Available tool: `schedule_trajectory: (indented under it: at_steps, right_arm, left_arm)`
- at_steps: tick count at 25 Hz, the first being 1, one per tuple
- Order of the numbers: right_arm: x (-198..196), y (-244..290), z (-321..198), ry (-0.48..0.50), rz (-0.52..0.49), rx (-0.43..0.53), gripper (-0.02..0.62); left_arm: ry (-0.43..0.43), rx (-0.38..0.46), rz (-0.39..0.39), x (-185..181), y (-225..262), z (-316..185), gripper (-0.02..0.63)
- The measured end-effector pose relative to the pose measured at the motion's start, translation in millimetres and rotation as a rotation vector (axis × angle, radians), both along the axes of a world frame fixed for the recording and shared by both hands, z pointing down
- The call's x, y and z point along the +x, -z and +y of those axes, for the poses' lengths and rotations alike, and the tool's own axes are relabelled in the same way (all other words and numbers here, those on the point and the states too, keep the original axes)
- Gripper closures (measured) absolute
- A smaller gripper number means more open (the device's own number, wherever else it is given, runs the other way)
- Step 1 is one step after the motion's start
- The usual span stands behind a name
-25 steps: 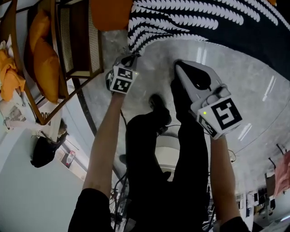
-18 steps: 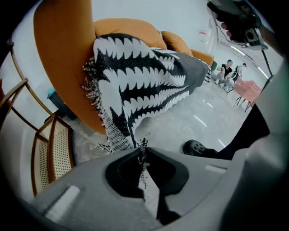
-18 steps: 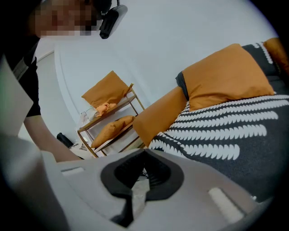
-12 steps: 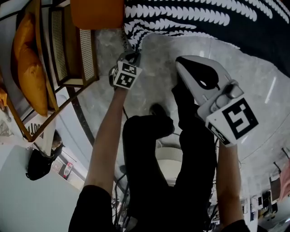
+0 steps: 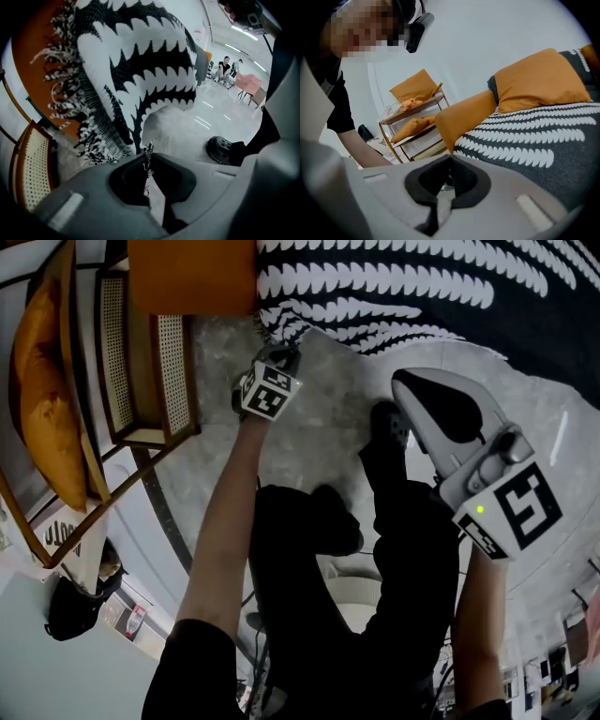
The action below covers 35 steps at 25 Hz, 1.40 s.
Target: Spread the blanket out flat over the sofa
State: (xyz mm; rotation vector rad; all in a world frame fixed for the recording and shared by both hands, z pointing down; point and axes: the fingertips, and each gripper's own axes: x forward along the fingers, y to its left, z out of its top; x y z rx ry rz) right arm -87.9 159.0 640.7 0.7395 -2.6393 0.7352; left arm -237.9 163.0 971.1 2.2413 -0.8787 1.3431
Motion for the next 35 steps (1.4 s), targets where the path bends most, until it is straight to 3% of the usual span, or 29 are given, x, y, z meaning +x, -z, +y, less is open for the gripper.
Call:
schedule_trajectory:
  at_steps: [7,21,31,35]
  right_arm:
    - [-11.3,-14.1,-6.3,0.007,0.035,0.023,0.594]
    - [-14.9,-14.1,4.4,0.053,0.063,0.009,0.592]
    - [-0.5,26.5,20.3,0.05,0.033,-0.058,0.594]
    - [5.5,50.1,17.3,0.045,0.03,-0.088,0.592]
  left_arm:
    - [-0.048,-0.029,0.012,1.5,-46.4,3.1,0.594]
    - [-0.013,-0.049,0.064,15.1,-57.3,-6.2,0.595]
    - [0.009,-0.06,0.014,12.7,-2.3,21.7,0.591]
    - [0.019,-0.103,0.008,13.4,18.7,45.0,0.52]
